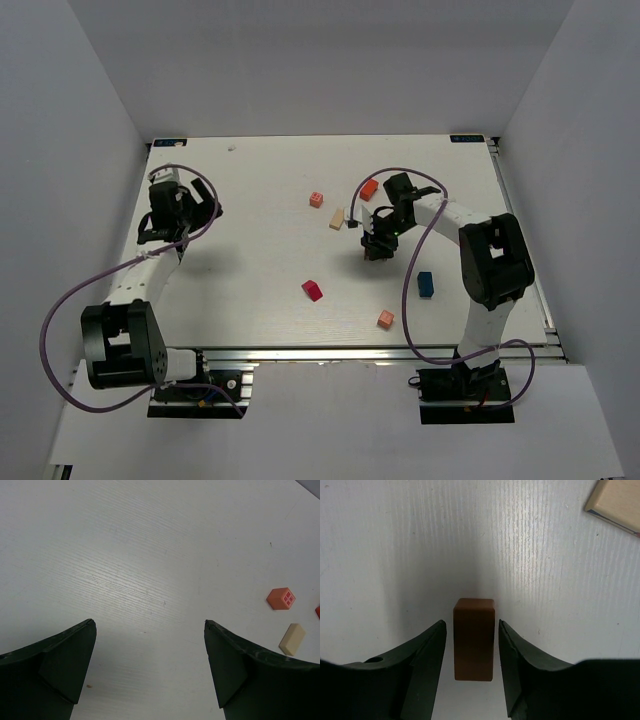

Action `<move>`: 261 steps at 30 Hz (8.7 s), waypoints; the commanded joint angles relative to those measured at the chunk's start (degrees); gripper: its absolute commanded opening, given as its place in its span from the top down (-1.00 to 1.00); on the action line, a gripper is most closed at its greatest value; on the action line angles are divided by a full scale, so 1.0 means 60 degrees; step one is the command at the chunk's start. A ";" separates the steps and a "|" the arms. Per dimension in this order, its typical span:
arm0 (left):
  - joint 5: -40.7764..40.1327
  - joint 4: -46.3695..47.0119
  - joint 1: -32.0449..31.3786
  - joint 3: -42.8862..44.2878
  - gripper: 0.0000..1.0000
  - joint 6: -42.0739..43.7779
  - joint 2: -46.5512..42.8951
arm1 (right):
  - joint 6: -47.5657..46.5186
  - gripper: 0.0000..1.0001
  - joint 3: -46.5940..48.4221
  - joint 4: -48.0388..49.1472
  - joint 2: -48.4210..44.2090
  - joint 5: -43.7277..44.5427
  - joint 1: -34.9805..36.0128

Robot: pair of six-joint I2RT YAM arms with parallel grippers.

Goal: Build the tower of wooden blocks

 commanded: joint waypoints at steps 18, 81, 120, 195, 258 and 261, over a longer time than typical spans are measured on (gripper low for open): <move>0.0351 0.0140 -0.0123 0.0385 -0.96 0.0047 -0.0129 | 0.2258 -0.79 0.1271 0.0815 -0.0968 -0.0861 0.0011; -0.0161 0.0300 -0.0137 0.0034 -0.96 -0.0012 -0.0437 | 1.7505 -0.28 0.6721 0.1699 0.4715 0.8808 0.0172; -0.0088 -0.0110 -0.0123 -0.0011 -0.96 -0.0041 -0.0891 | -0.0088 0.49 0.3104 -0.1817 -0.0148 -0.1242 0.0785; -0.0161 0.0168 -0.0137 -0.0142 -0.96 -0.0100 -0.0114 | 0.1846 -0.16 0.0524 0.0732 0.0482 0.0824 0.1329; 0.0293 0.0418 -0.0196 -0.0142 -0.96 -0.0056 0.0325 | 0.2256 -0.20 -0.0120 0.1992 0.0028 0.1528 0.1182; 0.0307 0.0432 -0.0196 -0.0142 -0.96 -0.0041 0.0340 | 0.2241 -0.20 -0.0208 0.1977 -0.0075 0.1542 0.1168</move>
